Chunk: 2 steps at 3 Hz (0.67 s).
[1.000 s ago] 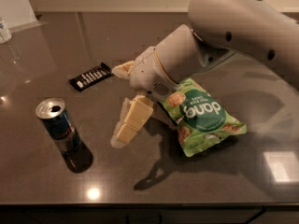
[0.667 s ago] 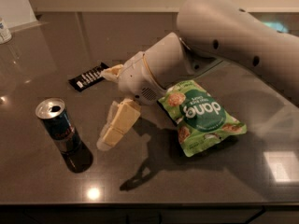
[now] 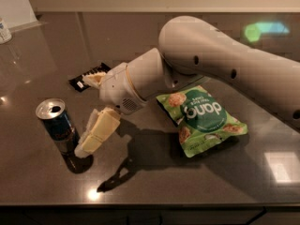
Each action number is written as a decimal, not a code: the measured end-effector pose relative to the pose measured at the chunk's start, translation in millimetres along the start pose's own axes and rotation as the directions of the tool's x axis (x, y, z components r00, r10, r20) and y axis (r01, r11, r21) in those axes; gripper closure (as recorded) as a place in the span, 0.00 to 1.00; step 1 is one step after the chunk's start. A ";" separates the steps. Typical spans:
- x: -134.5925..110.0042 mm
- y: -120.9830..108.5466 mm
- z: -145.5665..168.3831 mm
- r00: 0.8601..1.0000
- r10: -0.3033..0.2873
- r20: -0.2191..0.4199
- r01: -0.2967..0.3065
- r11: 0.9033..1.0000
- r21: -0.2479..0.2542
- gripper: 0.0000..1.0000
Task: Pick redbull can
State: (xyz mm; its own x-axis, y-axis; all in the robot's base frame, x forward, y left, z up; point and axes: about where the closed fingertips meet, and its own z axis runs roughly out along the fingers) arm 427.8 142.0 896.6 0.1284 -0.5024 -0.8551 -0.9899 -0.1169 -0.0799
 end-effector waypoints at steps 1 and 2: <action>-8.3 1.5 14.7 0.999 0.002 0.038 -0.002 1.000 -0.012 0.00; -16.5 1.9 25.9 0.998 0.004 0.063 -0.003 1.000 -0.025 0.00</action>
Offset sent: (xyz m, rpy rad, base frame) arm -0.0038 0.0437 -0.0006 0.0910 0.0450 0.0334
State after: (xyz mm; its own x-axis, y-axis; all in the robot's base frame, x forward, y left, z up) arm 422.3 172.3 897.3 0.1202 -0.4481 -0.8859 -0.9884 -0.1373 -0.0646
